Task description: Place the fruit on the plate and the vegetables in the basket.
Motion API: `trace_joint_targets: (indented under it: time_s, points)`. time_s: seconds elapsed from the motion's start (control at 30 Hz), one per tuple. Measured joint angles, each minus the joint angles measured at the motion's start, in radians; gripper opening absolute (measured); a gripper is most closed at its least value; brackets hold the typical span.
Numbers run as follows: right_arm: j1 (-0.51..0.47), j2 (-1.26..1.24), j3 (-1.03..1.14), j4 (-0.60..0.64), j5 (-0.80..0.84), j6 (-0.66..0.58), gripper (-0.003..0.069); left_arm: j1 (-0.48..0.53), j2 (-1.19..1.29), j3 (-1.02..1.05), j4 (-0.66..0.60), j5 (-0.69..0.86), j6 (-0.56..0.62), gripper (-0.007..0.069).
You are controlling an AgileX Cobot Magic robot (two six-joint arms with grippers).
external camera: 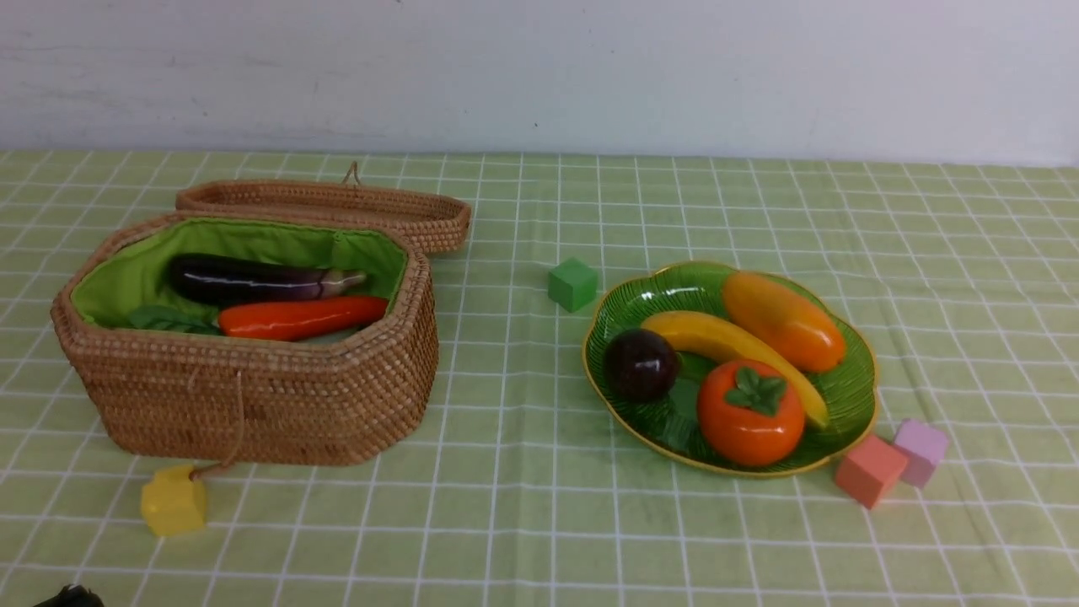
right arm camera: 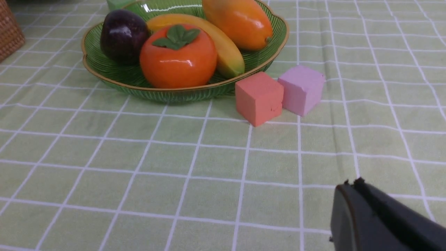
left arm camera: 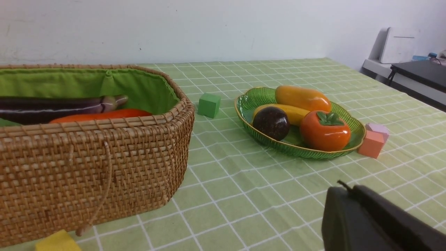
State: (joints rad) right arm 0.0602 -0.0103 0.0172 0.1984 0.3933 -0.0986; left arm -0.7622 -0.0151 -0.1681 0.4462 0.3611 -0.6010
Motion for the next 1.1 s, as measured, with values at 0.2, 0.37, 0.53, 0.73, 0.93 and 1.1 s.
trace_joint_targets:
  time_s: [0.2, 0.37, 0.53, 0.73, 0.93, 1.1]
  points:
    - [0.0, 0.0, 0.0, 0.0, 0.0, 0.001, -0.0017, 0.0, 0.0, 0.0, 0.0, 0.0, 0.0, -0.0003]
    - [0.0, 0.0, 0.0, 0.0, 0.0, 0.001, -0.0011, 0.0, 0.0, 0.0, 0.0, 0.0, 0.0, -0.0002]
    - [0.0, 0.0, 0.0, 0.0, 0.0, 0.001, -0.0008, 0.0, 0.0, 0.0, 0.0, 0.0, 0.0, 0.0]
    - [0.0, 0.0, 0.0, 0.0, 0.0, 0.001, -0.0002, 0.049, 0.0, 0.003, -0.008, -0.011, 0.041, -0.0001]
    - [0.0, 0.0, 0.0, 0.0, 0.0, 0.001, 0.0002, 0.366, 0.0, 0.016, -0.236, -0.064, 0.284, -0.0013]
    - [0.0, 0.0, 0.0, 0.0, 0.0, 0.001, 0.0003, 0.62, 0.0, 0.098, -0.546, -0.11, 0.529, -0.0013]
